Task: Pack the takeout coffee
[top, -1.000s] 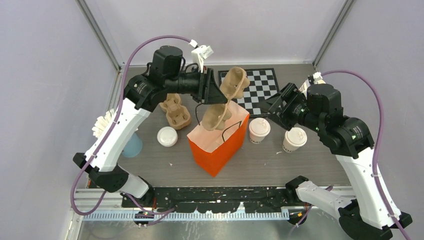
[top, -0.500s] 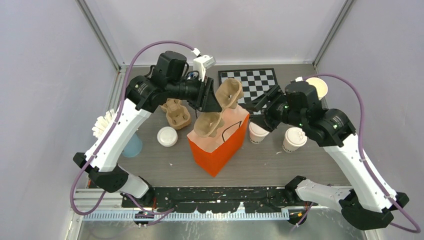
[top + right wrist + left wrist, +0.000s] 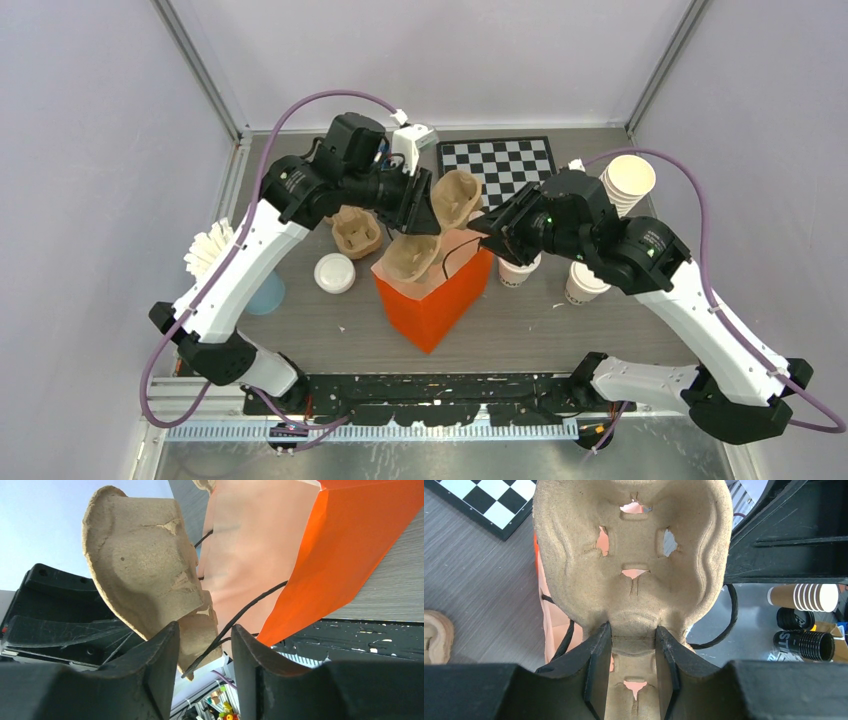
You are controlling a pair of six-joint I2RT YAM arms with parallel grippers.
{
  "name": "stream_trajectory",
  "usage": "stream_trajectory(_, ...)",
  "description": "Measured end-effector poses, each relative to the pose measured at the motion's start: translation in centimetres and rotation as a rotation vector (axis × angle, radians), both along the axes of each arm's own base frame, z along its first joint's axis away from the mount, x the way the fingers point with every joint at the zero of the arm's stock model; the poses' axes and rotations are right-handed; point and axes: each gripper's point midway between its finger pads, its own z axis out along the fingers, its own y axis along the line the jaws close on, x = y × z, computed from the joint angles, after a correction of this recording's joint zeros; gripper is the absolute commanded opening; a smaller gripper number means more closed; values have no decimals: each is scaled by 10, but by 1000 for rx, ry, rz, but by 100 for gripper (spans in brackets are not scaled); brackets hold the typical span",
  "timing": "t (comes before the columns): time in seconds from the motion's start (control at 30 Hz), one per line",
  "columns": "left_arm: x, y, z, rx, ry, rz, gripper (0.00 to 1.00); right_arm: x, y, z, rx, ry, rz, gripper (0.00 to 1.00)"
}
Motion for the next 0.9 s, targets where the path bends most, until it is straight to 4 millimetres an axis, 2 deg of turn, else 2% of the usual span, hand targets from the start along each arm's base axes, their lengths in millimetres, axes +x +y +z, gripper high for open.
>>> stream_trajectory(0.1,1,1,-2,12,-6,7,26,0,-1,1,0,-3,-5,37)
stream_trajectory(0.47,6,4,-19,66,-3,33,26,-4,-3,6,13,-31,8,1)
stream_trajectory(0.7,6,5,-29,97,-1,45,24,-8,-8,-5,-3,-27,15,0)
stream_trajectory(0.9,10,6,-39,134,4,67,23,-11,-11,-5,-1,-35,17,1)
